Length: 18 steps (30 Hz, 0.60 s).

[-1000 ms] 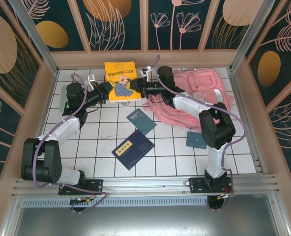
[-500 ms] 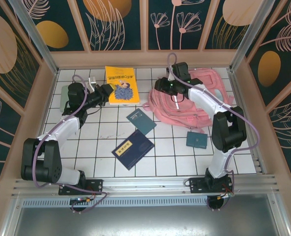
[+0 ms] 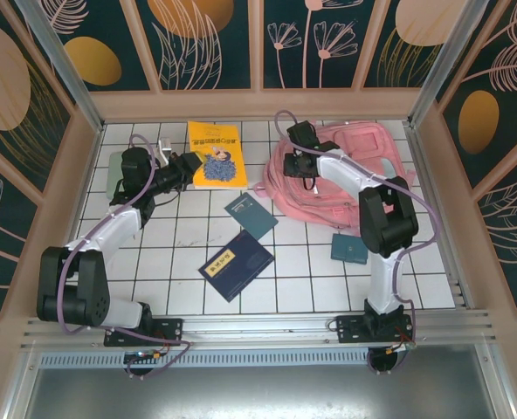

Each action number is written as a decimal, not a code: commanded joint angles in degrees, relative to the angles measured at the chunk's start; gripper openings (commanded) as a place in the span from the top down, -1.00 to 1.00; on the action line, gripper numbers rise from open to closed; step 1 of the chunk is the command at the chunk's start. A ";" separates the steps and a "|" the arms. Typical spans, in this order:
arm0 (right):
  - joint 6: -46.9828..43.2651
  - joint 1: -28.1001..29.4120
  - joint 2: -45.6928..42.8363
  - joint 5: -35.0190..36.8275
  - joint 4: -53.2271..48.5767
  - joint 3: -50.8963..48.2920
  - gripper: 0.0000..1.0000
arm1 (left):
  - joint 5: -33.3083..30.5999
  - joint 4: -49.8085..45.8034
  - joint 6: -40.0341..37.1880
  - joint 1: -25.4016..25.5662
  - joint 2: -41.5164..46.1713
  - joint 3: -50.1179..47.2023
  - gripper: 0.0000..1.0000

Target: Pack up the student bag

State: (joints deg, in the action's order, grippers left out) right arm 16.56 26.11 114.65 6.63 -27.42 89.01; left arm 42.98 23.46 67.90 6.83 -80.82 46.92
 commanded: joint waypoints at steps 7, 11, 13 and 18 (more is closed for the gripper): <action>-2.33 1.52 3.29 7.62 -0.97 2.63 1.00 | 0.97 1.69 -2.87 0.11 3.40 0.24 1.00; -2.08 2.02 0.07 6.46 -0.03 2.89 1.00 | 0.45 2.38 -2.88 0.29 2.72 -0.07 1.00; -1.94 1.93 -2.01 5.73 0.19 3.50 1.00 | 0.05 3.44 -2.39 0.92 1.80 0.02 1.00; -2.91 0.59 -6.34 0.80 -0.05 6.43 1.00 | -3.15 3.94 -2.52 3.80 -1.97 2.55 1.00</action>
State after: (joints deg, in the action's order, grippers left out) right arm 14.85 27.20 114.37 11.16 -28.51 91.05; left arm 41.12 22.52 66.39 9.13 -81.32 46.74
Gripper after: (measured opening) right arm 0.065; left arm 0.153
